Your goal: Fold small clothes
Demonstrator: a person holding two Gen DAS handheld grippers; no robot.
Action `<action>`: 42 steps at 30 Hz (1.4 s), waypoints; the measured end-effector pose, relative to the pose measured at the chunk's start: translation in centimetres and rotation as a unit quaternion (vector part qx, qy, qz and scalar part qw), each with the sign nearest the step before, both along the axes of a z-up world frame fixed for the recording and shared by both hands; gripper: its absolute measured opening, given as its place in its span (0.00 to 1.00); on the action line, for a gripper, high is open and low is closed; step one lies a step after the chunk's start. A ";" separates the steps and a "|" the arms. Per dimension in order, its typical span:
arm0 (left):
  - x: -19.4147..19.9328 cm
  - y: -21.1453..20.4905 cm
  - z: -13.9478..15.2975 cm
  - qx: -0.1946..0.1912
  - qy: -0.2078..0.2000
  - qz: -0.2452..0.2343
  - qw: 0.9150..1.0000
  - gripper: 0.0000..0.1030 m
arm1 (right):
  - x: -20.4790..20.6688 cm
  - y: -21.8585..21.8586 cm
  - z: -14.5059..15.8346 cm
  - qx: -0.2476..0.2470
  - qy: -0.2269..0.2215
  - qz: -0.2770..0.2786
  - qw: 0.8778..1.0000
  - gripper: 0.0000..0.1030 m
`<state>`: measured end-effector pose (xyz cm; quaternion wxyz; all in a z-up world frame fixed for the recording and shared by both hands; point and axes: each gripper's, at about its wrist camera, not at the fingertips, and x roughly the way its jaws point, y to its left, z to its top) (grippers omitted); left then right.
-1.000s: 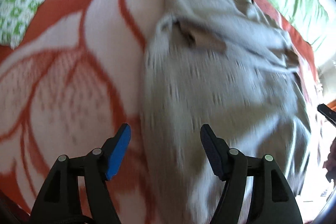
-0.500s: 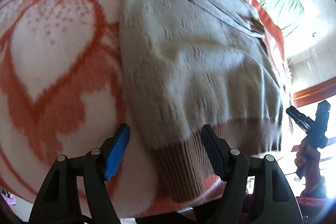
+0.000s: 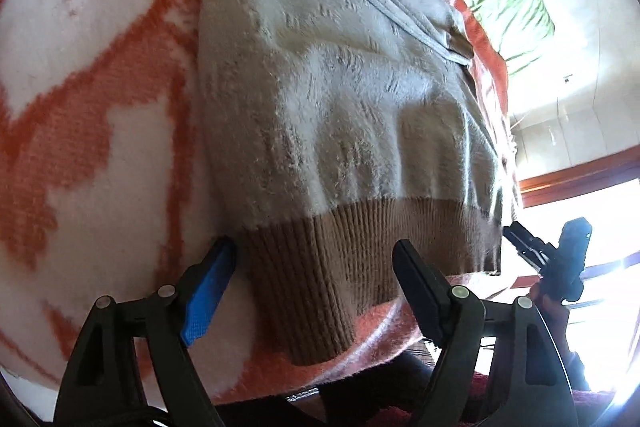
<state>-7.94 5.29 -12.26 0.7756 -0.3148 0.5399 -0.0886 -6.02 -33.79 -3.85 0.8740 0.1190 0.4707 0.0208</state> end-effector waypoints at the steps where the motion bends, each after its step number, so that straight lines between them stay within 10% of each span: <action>1: 0.2 -0.1 -0.1 0.001 0.000 -0.002 1.000 0.77 | -0.1 0.0 -0.2 0.000 0.000 0.000 1.000 0.53; 4: 0.8 0.0 -0.2 -0.017 -0.003 0.007 1.000 0.76 | -0.1 -0.2 -1.3 0.019 0.011 -0.009 1.000 0.53; 9: 1.6 0.2 -1.0 -0.013 0.009 0.016 1.000 0.27 | 0.0 -0.6 -2.5 0.101 0.012 -0.011 0.995 0.53; 10: 1.5 0.5 -1.2 -0.016 0.010 0.017 1.000 0.16 | 0.0 -0.5 -2.7 0.118 0.016 -0.004 0.993 0.46; 11: 1.4 0.7 -1.3 -0.024 0.008 0.017 1.000 0.12 | 0.1 -0.3 -3.0 0.117 0.024 0.000 0.993 0.18; 27: 1.5 1.0 6.8 -0.013 -0.097 0.008 0.995 0.09 | 0.0 0.0 2.3 0.196 -0.040 0.061 0.978 0.10; 42: 18.9 6.9 16.0 0.022 -0.205 0.077 0.975 0.09 | 16.9 1.1 11.9 0.190 -0.182 0.064 0.962 0.10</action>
